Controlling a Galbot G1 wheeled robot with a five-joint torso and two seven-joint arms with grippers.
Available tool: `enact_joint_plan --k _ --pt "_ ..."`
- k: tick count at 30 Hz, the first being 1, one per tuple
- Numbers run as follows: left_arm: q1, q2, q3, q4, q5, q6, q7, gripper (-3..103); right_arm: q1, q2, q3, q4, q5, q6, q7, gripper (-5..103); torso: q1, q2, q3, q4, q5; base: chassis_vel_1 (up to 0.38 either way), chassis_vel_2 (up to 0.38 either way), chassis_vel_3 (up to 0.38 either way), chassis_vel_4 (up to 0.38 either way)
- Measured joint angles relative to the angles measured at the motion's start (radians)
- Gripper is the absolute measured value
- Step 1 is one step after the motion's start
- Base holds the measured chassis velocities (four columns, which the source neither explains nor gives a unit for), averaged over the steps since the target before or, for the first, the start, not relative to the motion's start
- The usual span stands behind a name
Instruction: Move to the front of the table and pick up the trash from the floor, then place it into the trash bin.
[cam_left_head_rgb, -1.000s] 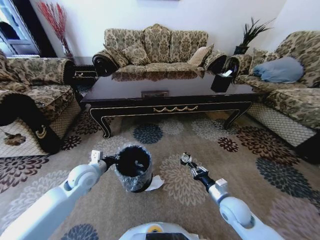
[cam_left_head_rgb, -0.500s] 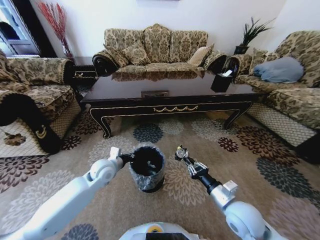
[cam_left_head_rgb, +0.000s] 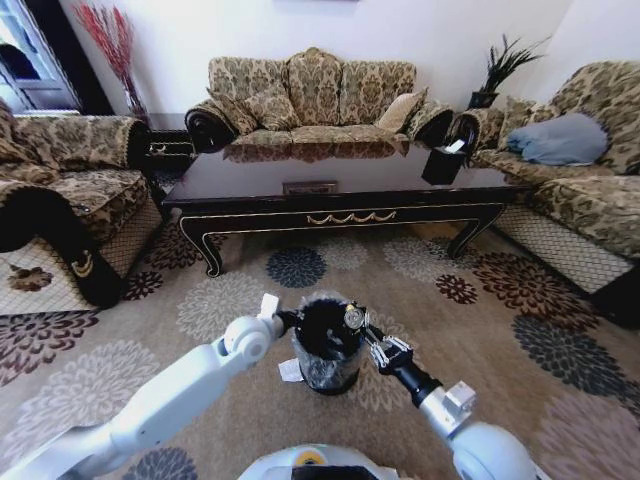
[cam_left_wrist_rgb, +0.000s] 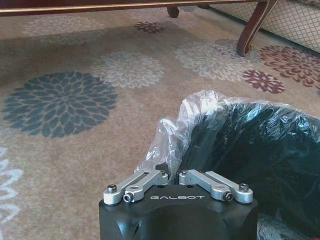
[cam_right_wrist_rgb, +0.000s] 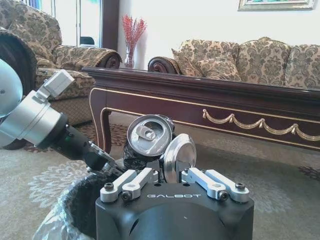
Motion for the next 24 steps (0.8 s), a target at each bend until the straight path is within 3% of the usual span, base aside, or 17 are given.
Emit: enact_joint_plan --k 8,15,23,24 --pt "0.001 -0.007 0.016 -0.018 0.003 0.008 -0.008 4 0.004 -0.001 -0.001 -0.009 -0.033 0.002 -0.004 15 0.0 0.0 0.0 0.0 -0.0002 0.0 0.0 0.0 0.0" --pt "0.027 0.04 0.013 -0.04 0.037 0.011 0.005 4 -0.002 0.002 -0.001 -0.023 -0.059 0.006 -0.002 15 0.0 0.0 0.0 0.0001 -0.0002 0.0 0.0 0.0 0.0" --pt "0.045 0.048 0.001 -0.055 0.048 0.012 0.016 4 -0.012 0.004 -0.004 -0.015 -0.068 -0.001 0.007 13 0.0 0.0 0.0 0.0 -0.0002 0.0 0.0 0.0 0.0" --pt "0.049 0.047 0.001 -0.056 0.055 0.013 0.016 4 -0.019 0.005 -0.004 -0.01 -0.075 -0.003 0.005 22 0.0 0.0 0.0 0.0 -0.0002 0.0 0.0 0.0 0.0"
